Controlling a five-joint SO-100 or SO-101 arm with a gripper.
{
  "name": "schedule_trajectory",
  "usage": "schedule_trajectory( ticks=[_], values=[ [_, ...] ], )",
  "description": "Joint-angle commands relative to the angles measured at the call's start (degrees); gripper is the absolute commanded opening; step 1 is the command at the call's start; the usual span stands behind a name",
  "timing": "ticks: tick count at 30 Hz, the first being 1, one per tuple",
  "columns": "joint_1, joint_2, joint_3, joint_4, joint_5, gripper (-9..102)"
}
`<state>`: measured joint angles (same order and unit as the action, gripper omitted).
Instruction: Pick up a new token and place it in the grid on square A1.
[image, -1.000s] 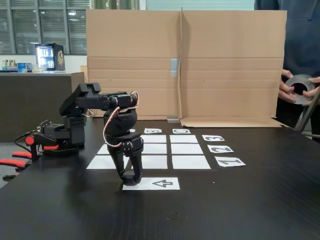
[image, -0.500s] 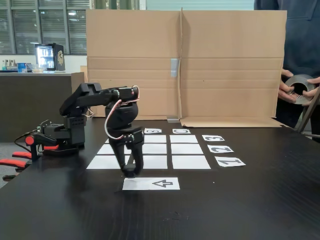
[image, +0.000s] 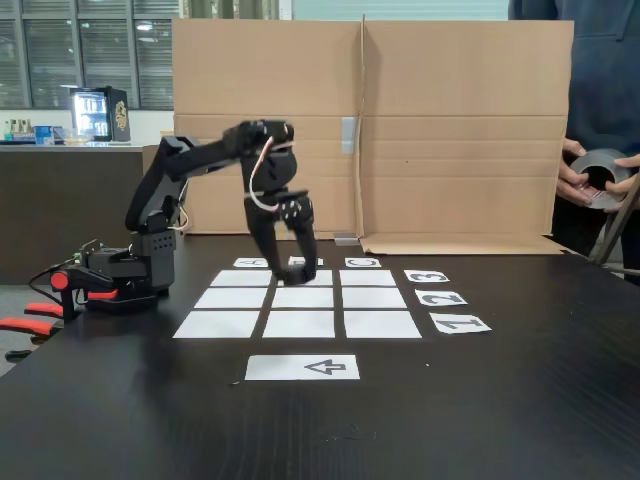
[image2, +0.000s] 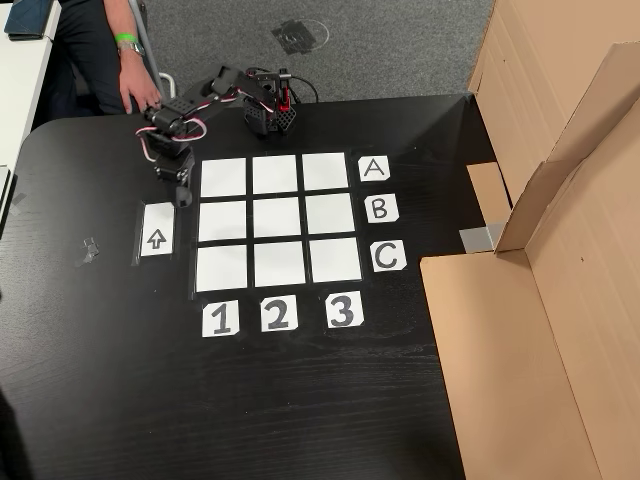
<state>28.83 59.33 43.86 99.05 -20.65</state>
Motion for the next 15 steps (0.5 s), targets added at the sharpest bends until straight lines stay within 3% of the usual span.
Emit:
schedule_trajectory(
  ticks=[1, 15],
  values=[
    [-3.25, 10.63, 8.17, -0.18, 0.44, 9],
    [-10.63, 45.18, 44.3, -2.02, -2.9, 9]
  ],
)
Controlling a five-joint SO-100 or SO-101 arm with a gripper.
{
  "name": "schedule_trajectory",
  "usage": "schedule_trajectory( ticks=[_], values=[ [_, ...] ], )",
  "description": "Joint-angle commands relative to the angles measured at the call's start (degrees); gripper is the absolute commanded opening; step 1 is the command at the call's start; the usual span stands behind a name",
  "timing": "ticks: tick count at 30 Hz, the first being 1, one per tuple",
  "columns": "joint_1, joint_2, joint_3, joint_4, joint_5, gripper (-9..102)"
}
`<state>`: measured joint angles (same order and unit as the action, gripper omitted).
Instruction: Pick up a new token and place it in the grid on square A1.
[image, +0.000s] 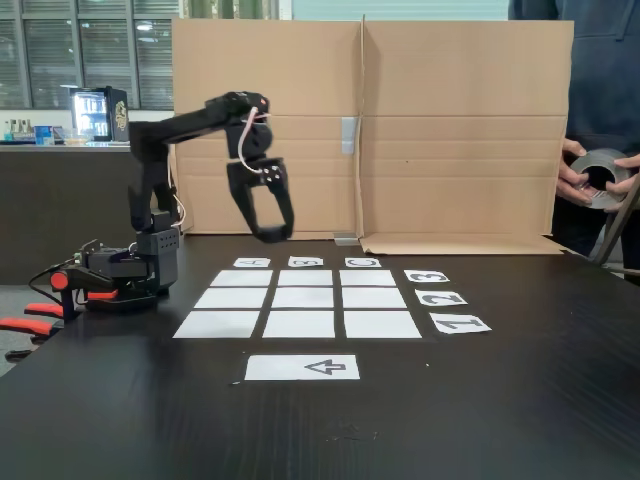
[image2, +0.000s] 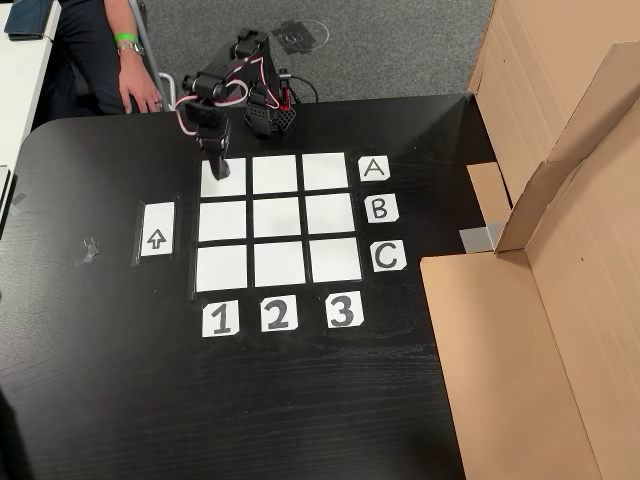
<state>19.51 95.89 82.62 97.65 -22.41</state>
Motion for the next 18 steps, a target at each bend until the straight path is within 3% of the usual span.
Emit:
schedule_trajectory(
  ticks=[1, 9, 18],
  values=[
    [-1.58, 11.16, 7.82, -0.88, -1.41, 9],
    [1.49, 25.4, 22.15, -3.87, -6.24, 9],
    [6.68, 33.93, 37.88, -13.97, -7.82, 9]
  ],
)
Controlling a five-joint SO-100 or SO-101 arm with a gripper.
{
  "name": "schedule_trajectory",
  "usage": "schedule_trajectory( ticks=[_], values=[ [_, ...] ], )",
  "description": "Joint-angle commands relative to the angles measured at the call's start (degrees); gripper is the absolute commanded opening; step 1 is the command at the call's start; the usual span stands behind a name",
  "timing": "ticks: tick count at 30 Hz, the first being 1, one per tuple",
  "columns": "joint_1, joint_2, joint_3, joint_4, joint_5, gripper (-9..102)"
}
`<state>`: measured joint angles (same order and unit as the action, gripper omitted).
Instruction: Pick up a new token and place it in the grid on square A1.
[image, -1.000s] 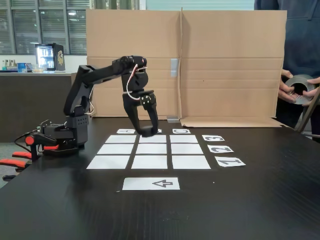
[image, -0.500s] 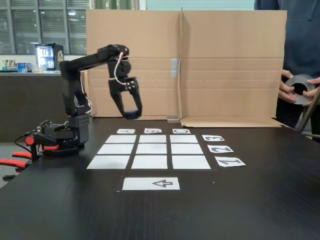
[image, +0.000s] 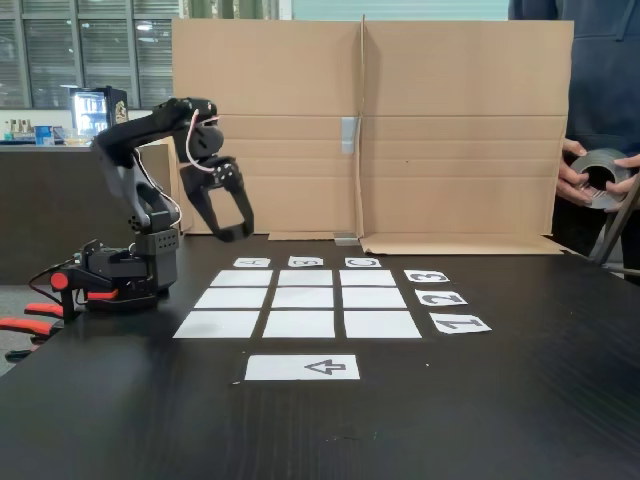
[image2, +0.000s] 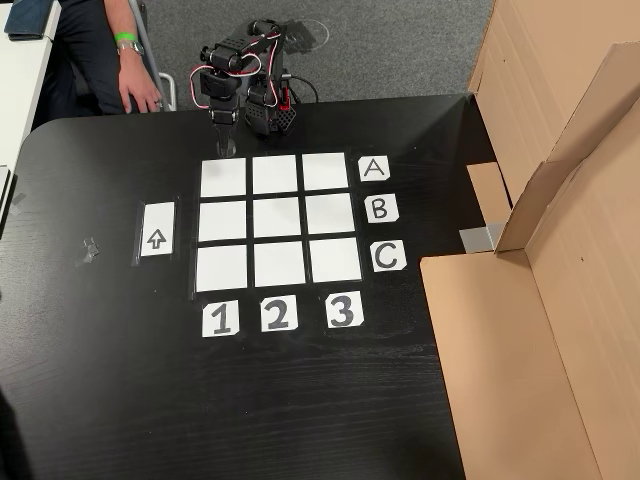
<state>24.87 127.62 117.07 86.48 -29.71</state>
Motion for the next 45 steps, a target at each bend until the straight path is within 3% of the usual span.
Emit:
schedule_trajectory(
  ticks=[1, 20, 45],
  values=[
    [1.58, 2.2, 4.92, -3.96, -0.62, 9],
    [7.03, 1.49, 21.18, -15.82, -4.66, 8],
    [9.93, -14.41, 21.53, -25.05, -5.19, 7]
  ],
)
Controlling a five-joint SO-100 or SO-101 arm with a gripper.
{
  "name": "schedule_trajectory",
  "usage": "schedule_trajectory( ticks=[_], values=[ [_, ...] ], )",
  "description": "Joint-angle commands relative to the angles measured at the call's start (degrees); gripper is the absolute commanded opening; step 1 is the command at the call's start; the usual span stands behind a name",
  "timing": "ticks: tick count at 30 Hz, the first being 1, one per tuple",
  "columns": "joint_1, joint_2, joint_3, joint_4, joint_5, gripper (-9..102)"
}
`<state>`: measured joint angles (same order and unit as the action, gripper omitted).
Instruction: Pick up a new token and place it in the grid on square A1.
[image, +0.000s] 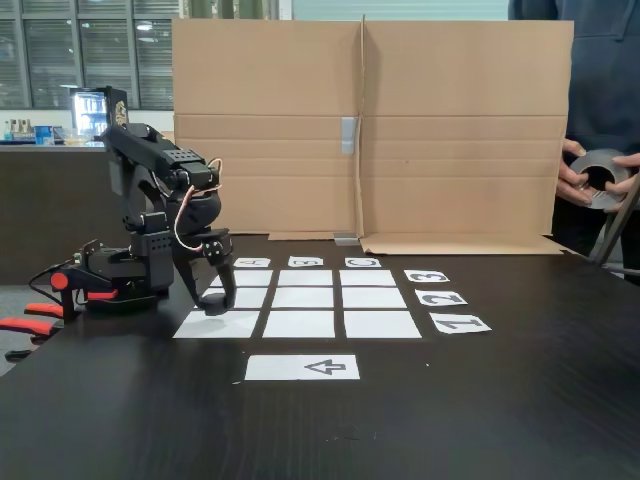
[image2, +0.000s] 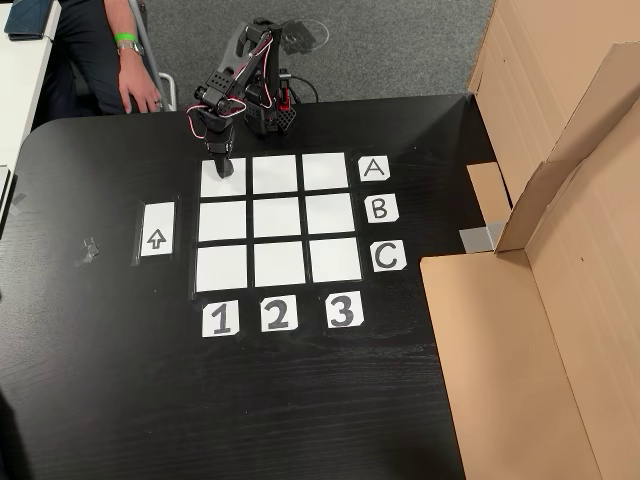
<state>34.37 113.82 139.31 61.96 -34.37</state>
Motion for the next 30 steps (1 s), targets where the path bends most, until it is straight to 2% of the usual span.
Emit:
schedule_trajectory(
  ticks=[1, 30],
  values=[
    [0.53, -1.14, -0.7, -0.79, -0.53, 7],
    [3.87, -12.13, -8.44, -1.23, 0.35, 7]
  ],
)
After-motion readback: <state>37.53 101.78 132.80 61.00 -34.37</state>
